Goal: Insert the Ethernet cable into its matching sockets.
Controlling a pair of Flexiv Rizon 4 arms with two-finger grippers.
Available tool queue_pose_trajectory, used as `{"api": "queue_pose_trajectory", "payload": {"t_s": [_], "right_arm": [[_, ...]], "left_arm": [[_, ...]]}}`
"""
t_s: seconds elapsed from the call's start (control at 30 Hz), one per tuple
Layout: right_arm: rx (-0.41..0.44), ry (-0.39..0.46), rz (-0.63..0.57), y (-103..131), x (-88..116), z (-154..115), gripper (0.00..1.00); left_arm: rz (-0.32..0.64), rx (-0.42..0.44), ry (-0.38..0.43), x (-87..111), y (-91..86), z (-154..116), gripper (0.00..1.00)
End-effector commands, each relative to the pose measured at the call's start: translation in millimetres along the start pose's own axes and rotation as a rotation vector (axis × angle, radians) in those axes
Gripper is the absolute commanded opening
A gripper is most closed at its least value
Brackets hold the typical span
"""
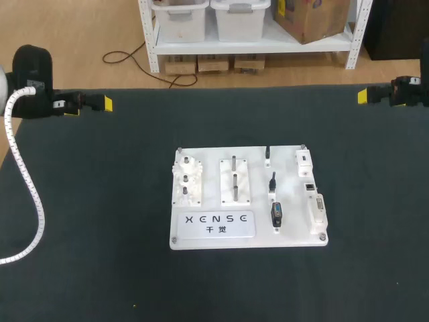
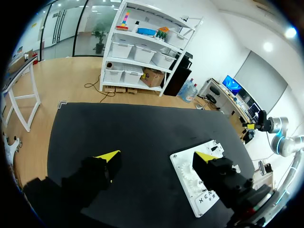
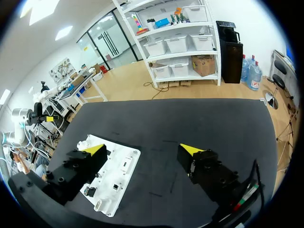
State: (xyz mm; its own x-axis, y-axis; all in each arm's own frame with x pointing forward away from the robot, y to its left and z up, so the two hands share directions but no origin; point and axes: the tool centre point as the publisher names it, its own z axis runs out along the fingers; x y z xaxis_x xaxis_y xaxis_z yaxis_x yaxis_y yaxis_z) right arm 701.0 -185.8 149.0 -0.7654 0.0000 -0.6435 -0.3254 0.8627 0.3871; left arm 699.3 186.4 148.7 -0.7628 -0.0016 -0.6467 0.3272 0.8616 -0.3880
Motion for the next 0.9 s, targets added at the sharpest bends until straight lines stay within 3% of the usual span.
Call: {"api": "queue_pose_trajectory", "payload": {"t_s": [0.03, 0.6, 0.7, 0.8, 0.83, 0.9], "right_arm": [[0.001, 0.001, 0.000, 0, 0, 0, 1.00], [0.001, 0.001, 0.000, 0, 0, 0, 1.00], [0.001, 0.001, 0.000, 0, 0, 0, 1.00], [0.001, 0.001, 0.000, 0, 0, 0, 1.00], [0.001, 0.001, 0.000, 0, 0, 0, 1.00], [0.001, 0.001, 0.000, 0, 0, 0, 1.00]], "left_arm": [[-0.002, -0.008, 0.005, -1.1, -1.5, 0, 1.00], [-0.002, -0.008, 0.005, -1.1, -1.5, 0, 1.00], [0.181, -0.033, 0.008, -1.9, 4.8, -6, 1.00], [0.302, 0.077, -0.014, 0.2, 6.3, -19, 1.00], [0.337, 0.067, -0.010, 1.1, 4.2, -21, 1.00], [0.400, 0.162, -0.035, 3.4, -2.8, -30, 1.00]]}}
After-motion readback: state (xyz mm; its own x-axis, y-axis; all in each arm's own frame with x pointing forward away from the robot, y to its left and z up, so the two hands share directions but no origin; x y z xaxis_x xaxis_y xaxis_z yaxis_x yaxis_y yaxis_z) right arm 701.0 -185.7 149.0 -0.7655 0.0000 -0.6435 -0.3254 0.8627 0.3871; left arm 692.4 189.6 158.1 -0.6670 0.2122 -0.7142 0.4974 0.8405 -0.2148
